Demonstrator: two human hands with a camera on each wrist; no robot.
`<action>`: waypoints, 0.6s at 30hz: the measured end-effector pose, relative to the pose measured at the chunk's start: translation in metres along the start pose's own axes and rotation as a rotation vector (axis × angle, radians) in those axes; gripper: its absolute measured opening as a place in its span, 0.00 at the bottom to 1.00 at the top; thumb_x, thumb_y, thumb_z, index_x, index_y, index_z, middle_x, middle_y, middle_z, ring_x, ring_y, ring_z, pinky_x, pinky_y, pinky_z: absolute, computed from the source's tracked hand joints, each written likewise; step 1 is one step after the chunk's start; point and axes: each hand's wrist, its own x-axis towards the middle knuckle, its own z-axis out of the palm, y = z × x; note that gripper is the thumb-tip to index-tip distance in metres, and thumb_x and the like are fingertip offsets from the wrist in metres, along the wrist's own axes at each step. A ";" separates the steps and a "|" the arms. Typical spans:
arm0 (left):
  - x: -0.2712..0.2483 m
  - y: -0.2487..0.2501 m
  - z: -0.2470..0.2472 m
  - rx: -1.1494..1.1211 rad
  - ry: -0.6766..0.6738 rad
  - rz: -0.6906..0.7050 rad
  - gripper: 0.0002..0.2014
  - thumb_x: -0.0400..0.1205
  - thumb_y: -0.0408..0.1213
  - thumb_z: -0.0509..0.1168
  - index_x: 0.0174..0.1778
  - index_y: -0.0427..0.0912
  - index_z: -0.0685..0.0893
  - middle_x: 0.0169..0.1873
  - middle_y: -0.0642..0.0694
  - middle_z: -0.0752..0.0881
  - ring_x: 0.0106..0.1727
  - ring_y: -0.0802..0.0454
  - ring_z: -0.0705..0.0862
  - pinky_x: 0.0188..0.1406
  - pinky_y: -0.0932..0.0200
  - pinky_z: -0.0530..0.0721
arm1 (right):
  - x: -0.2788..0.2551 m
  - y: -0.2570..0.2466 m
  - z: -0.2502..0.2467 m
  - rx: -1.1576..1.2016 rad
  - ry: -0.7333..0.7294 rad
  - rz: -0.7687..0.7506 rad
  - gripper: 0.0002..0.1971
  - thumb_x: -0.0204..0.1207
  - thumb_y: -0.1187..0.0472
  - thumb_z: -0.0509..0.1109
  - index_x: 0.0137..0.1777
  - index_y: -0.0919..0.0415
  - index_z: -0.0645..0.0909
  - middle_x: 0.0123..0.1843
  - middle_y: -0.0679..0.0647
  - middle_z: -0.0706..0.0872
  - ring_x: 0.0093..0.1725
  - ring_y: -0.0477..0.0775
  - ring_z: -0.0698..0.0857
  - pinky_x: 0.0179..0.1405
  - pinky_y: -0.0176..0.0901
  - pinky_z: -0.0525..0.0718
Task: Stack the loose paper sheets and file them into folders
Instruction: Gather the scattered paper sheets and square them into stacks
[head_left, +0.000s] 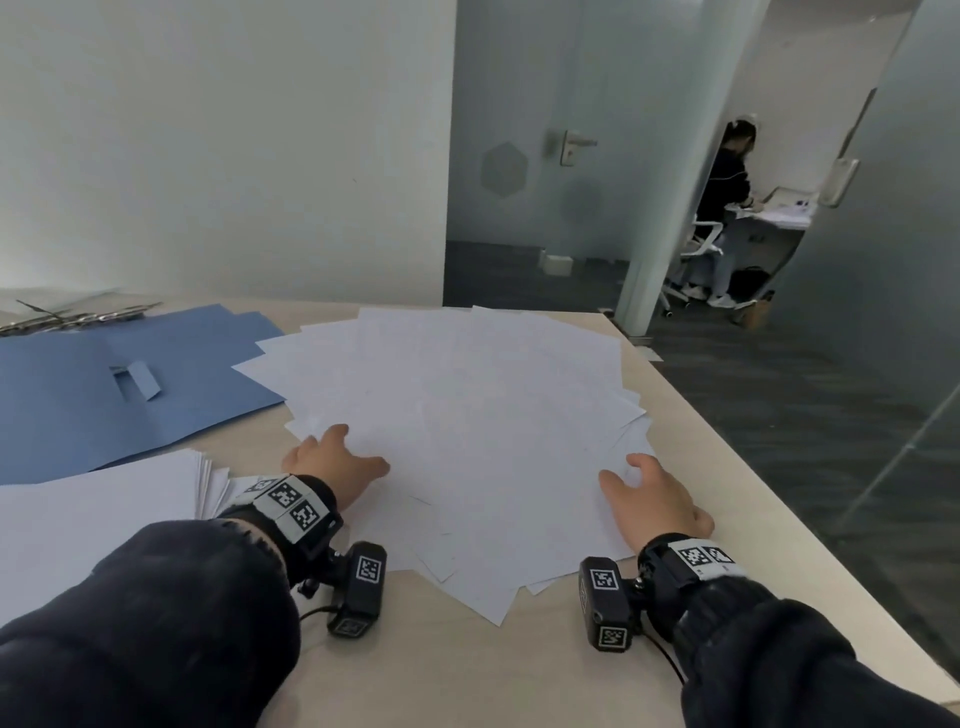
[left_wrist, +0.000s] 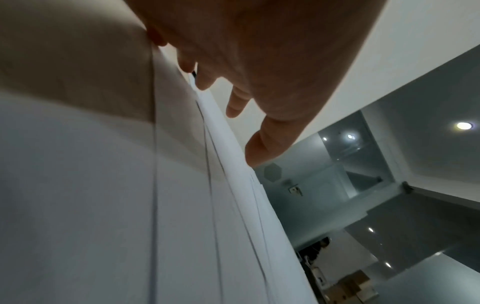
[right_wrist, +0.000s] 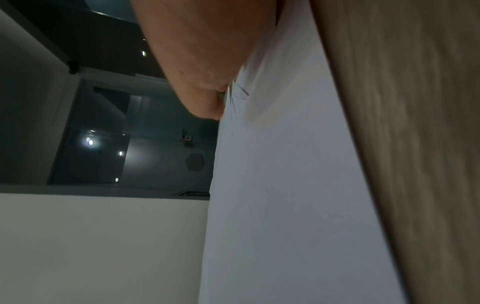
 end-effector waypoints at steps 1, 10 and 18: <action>0.005 0.000 0.000 0.026 -0.012 -0.009 0.42 0.78 0.60 0.69 0.86 0.51 0.63 0.83 0.40 0.69 0.83 0.35 0.65 0.82 0.44 0.66 | 0.000 -0.001 0.001 -0.030 -0.020 -0.015 0.30 0.74 0.34 0.58 0.77 0.38 0.69 0.73 0.46 0.78 0.76 0.54 0.73 0.77 0.62 0.59; 0.030 0.014 -0.007 -0.209 -0.030 -0.074 0.45 0.77 0.52 0.77 0.87 0.48 0.62 0.77 0.34 0.72 0.69 0.35 0.77 0.56 0.49 0.78 | 0.001 -0.004 0.004 -0.209 -0.172 -0.089 0.45 0.66 0.22 0.57 0.84 0.35 0.58 0.90 0.41 0.47 0.89 0.48 0.44 0.82 0.69 0.46; 0.030 0.006 -0.028 -0.610 -0.019 -0.178 0.26 0.72 0.45 0.76 0.62 0.35 0.81 0.55 0.35 0.86 0.50 0.36 0.87 0.59 0.41 0.86 | 0.001 -0.002 0.003 -0.215 -0.187 -0.103 0.44 0.67 0.22 0.58 0.83 0.34 0.59 0.90 0.41 0.47 0.89 0.48 0.44 0.82 0.68 0.46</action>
